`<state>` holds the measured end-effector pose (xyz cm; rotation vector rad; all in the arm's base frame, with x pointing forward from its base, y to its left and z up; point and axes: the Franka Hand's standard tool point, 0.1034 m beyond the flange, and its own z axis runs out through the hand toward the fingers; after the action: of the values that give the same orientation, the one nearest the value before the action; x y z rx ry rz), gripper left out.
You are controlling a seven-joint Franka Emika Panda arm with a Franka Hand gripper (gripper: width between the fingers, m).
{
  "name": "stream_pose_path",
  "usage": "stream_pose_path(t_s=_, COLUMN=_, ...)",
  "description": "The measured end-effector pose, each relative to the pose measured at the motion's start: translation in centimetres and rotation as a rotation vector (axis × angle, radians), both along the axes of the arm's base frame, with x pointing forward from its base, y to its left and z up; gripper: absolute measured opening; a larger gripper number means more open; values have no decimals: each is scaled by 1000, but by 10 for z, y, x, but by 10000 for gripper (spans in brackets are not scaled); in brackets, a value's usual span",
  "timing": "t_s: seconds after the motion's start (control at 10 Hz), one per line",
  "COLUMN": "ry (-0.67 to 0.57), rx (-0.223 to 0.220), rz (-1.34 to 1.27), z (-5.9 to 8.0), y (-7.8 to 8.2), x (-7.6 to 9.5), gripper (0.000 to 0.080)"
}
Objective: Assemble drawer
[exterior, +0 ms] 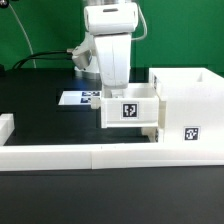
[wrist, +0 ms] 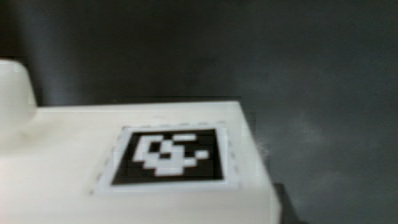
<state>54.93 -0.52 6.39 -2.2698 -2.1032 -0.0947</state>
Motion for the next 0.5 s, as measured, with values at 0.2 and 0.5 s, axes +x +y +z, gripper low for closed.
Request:
stream_pose_path(t_s=0.2, ry=5, rx=1, rz=-1, z=-2, y=0, x=-2, gripper=42)
stream_pose_path(t_s=0.5, ry=7, rx=1, rz=-1, z=-3, y=-1, x=-3, gripper=42)
